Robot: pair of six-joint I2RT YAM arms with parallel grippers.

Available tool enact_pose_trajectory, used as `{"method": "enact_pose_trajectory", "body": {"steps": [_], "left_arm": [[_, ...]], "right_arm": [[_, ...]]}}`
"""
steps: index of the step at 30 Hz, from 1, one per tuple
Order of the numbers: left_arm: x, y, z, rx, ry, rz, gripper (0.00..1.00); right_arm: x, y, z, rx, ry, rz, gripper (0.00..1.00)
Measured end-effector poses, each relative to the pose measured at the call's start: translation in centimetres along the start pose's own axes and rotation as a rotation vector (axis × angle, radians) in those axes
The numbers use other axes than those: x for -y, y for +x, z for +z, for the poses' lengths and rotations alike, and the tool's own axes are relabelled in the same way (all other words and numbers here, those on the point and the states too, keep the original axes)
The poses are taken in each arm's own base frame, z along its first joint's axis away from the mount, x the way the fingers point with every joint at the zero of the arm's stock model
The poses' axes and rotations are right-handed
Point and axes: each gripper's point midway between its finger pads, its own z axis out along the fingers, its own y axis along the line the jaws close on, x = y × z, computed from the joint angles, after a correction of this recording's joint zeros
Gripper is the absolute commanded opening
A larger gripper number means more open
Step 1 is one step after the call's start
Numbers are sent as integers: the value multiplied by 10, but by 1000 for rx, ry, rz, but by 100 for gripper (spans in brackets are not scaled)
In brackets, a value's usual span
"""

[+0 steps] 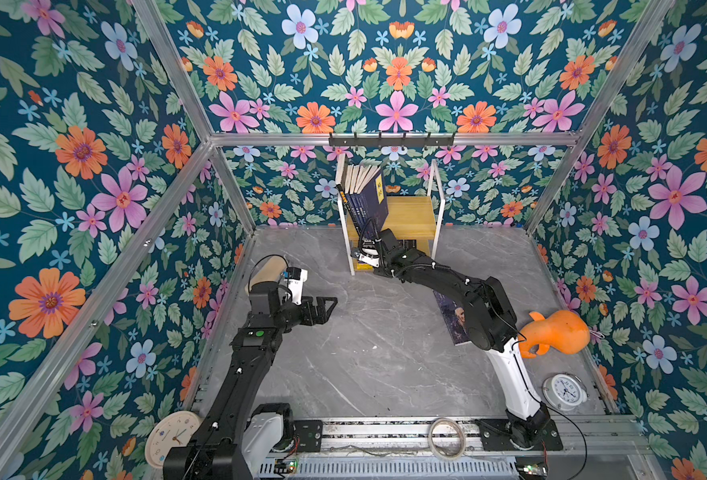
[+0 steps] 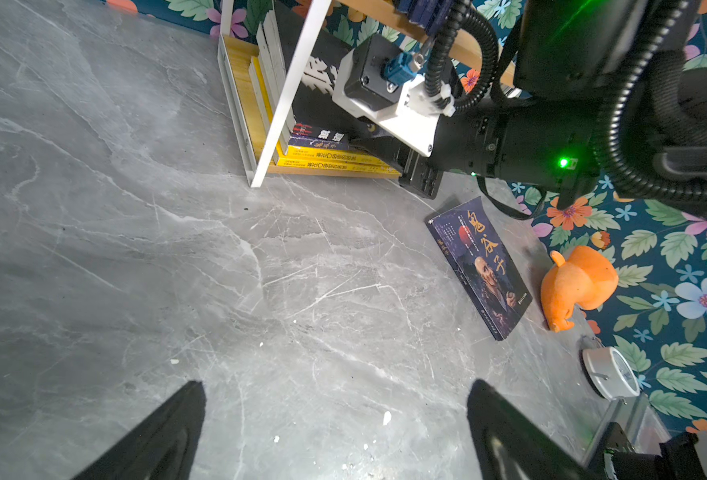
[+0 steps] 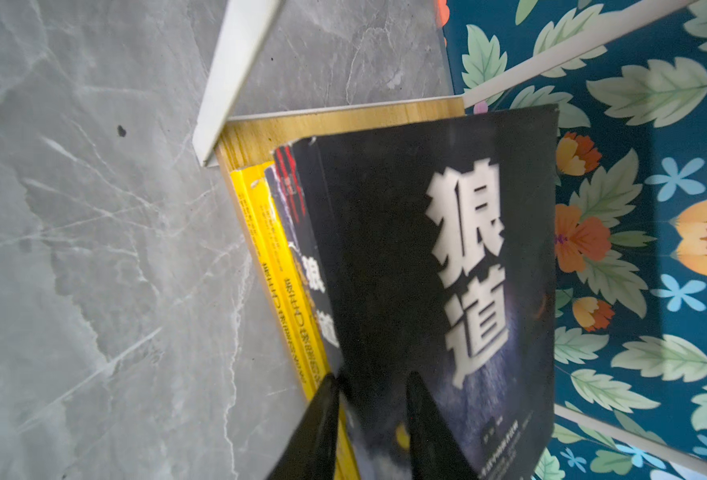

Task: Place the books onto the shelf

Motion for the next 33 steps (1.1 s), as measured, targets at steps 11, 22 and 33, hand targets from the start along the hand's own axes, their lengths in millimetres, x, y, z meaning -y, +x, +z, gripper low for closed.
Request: {"method": "enact_pose_trajectory", "body": {"steps": [11, 22, 33], "left_arm": [[0, 0, 0, 0, 0, 0, 100], [-1, 1, 1, -5, -2, -7, 100], [-3, 2, 2, -9, -4, -11, 100]], "right_arm": [[2, 37, -22, -53, -28, -9, 32], [13, 69, -21, -99, -17, 17, 32], [17, 82, -14, -123, -11, 26, 29]]}}
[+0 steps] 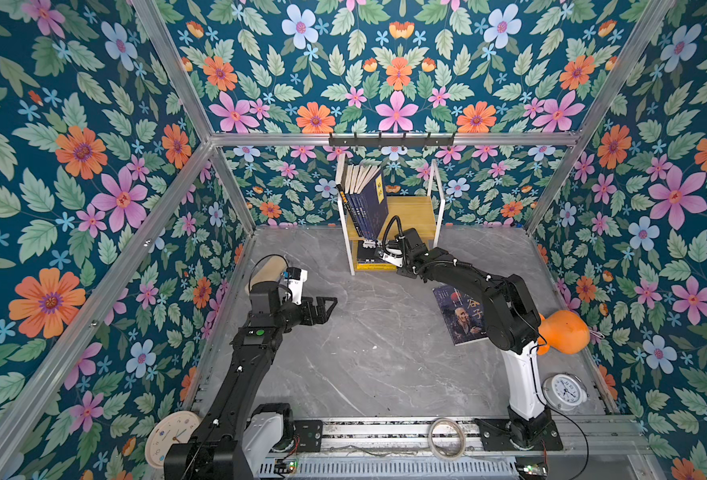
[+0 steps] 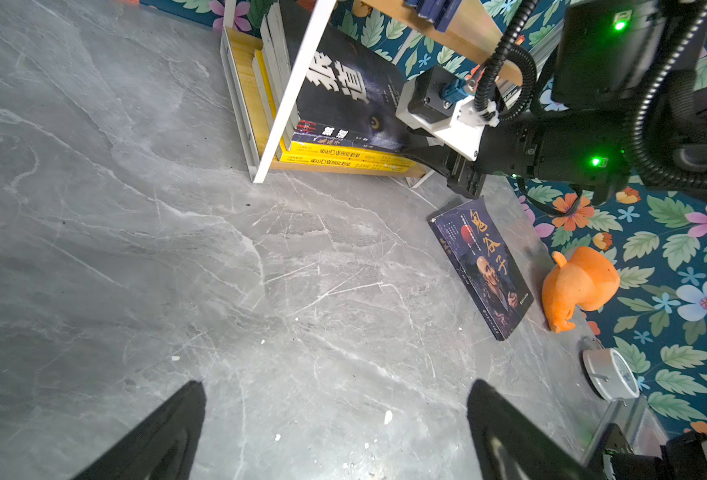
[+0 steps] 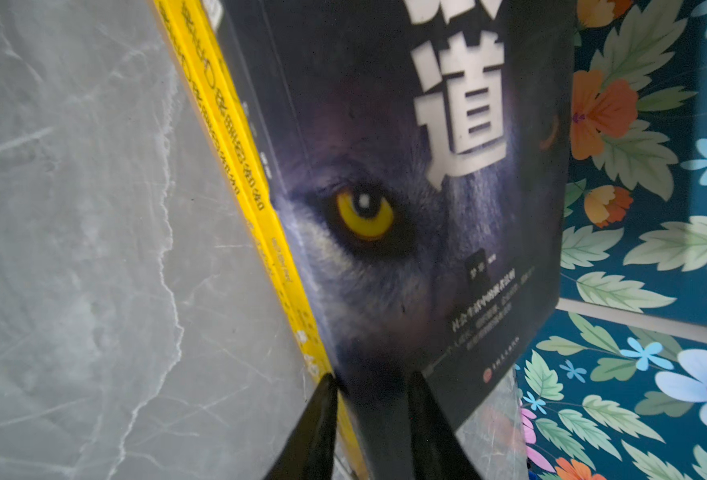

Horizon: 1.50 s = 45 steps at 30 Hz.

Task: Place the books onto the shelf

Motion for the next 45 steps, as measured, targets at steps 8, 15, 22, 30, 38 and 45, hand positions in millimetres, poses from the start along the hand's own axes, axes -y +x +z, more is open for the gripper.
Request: {"method": "enact_pose_trajectory", "body": {"steps": [8, 15, 22, 30, 38, 45], "left_arm": [[-1, 0, 0, 1, -1, -1, 100], [-1, 0, 0, 2, -3, -2, 100], [-2, -1, -1, 3, -5, -4, 100], [-2, -1, -1, 4, -6, -5, 100], [-4, 1, 1, -6, -6, -12, 100], [-14, 4, 5, -21, -29, -36, 100]], "right_arm": [[3, 4, 2, -8, 6, -4, 26], [5, 4, 2, -6, 10, -6, 25], [6, -1, -1, 9, 11, 1, 30], [11, -23, -69, 104, -15, 136, 44], [-19, 14, -129, 126, -84, 428, 58], [-50, 67, -159, 82, -112, 682, 88]]}}
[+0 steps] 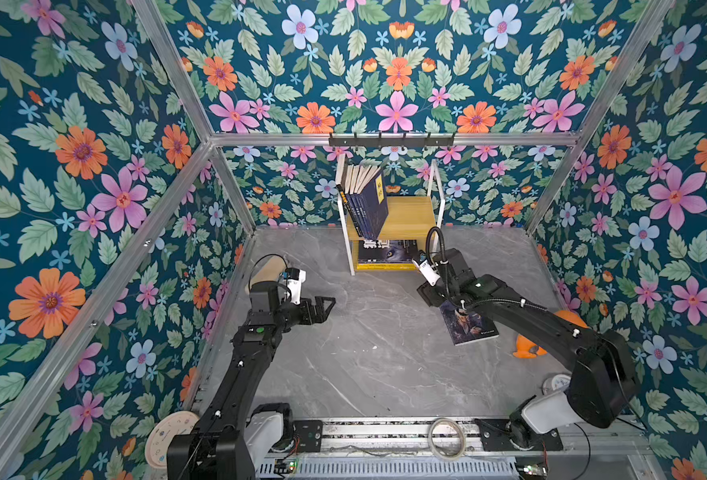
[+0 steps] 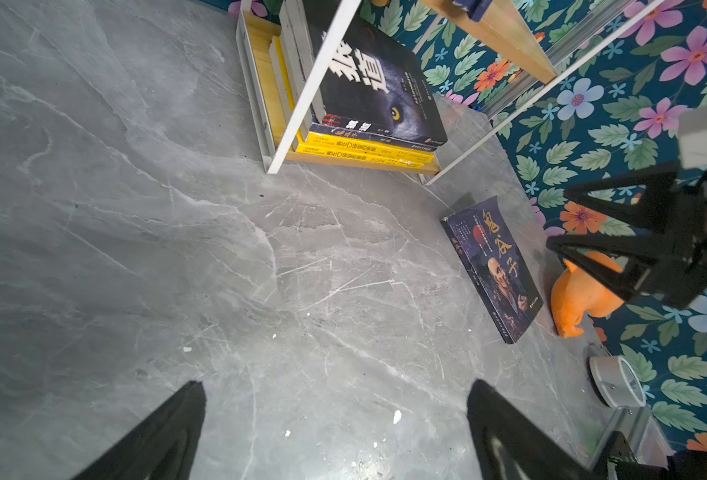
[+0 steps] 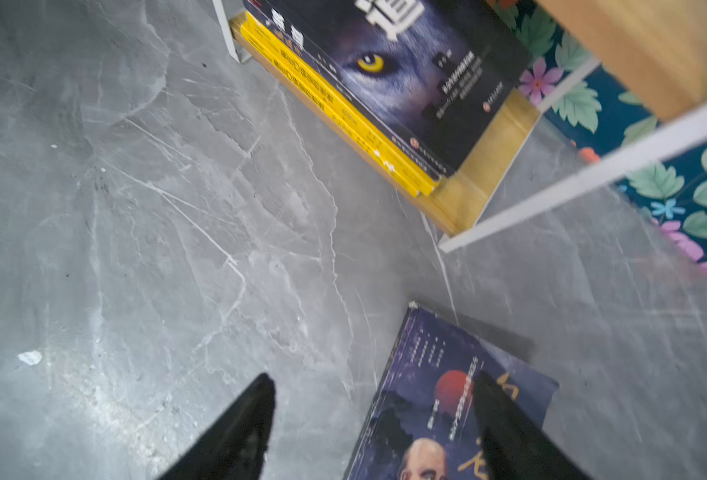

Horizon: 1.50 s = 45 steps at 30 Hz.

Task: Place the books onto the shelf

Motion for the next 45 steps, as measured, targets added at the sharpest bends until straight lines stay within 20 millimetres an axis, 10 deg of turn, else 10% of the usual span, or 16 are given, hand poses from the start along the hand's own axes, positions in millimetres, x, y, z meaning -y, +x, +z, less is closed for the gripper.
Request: {"method": "enact_pose_trajectory", "body": {"steps": [12, 23, 34, 45], "left_arm": [[-12, -6, -1, 9, -31, -24, 100], [-16, -8, -3, 18, -45, -28, 100], [-17, -9, -3, 20, -48, -34, 100], [-12, -8, 0, 13, -31, -74, 100]], "right_arm": [[88, 104, -25, -48, 109, 655, 96], [136, 156, 8, -142, 123, 958, 88], [129, 163, 66, -258, -16, 1088, 76], [76, 154, 81, -242, -196, 1132, 72]]}}
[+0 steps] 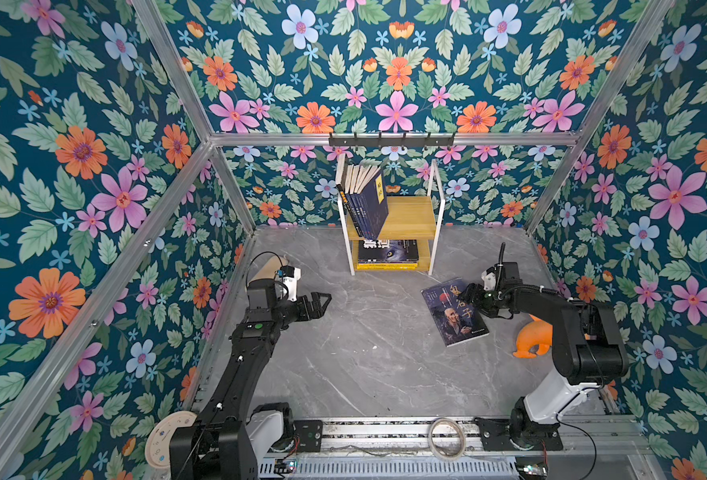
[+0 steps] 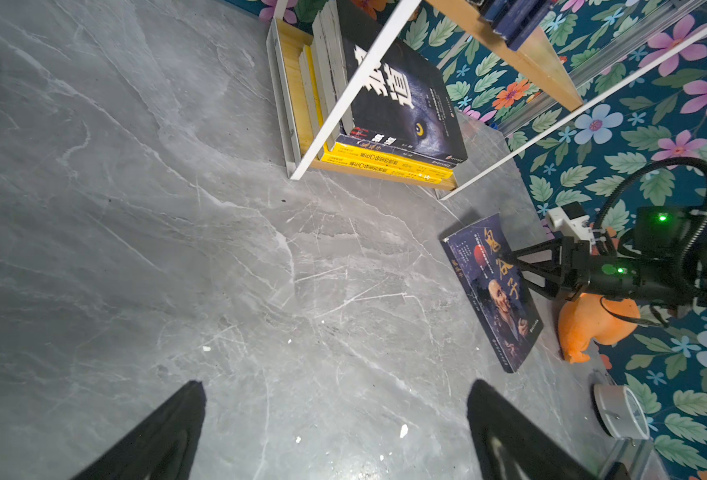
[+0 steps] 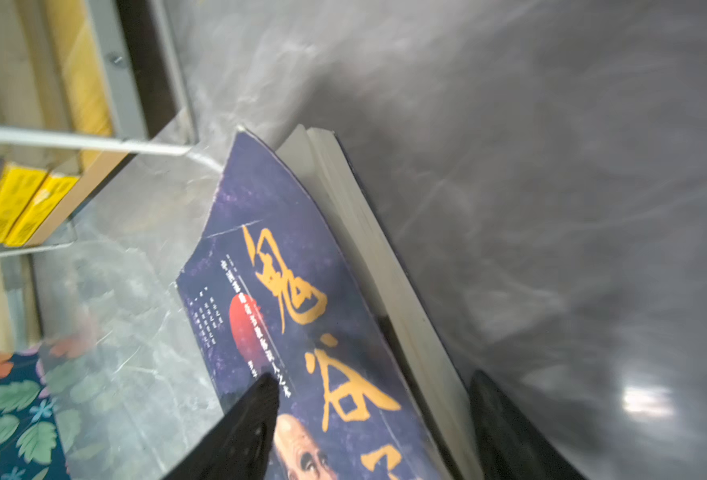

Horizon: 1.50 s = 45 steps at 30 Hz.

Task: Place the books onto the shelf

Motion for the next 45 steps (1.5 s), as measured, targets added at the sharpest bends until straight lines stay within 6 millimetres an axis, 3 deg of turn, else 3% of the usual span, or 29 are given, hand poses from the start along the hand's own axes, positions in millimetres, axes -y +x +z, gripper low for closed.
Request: {"method": "enact_pose_trajectory", "body": {"steps": [8, 15, 20, 25, 31, 41, 45], "left_arm": [[-5, 13, 10, -27, 25, -85, 99], [-6, 31, 25, -92, 67, -214, 98], [-2, 53, 36, -161, 92, -280, 97], [6, 54, 44, -179, 112, -273, 100], [-6, 79, 46, -185, 77, -374, 100], [-23, 90, 62, -240, 22, -456, 95], [-32, 103, 65, -267, -20, -484, 91]], "right_arm": [[-42, 46, 12, -21, -100, -54, 70], [-67, 85, 16, -36, -129, -74, 69], [-94, 109, 30, -65, -149, -112, 68], [-114, 110, 46, -70, -175, -118, 66], [-140, 119, 60, -57, -192, -163, 65], [-181, 139, 80, -65, -240, -226, 63], [-196, 150, 87, -84, -256, -248, 63]]}}
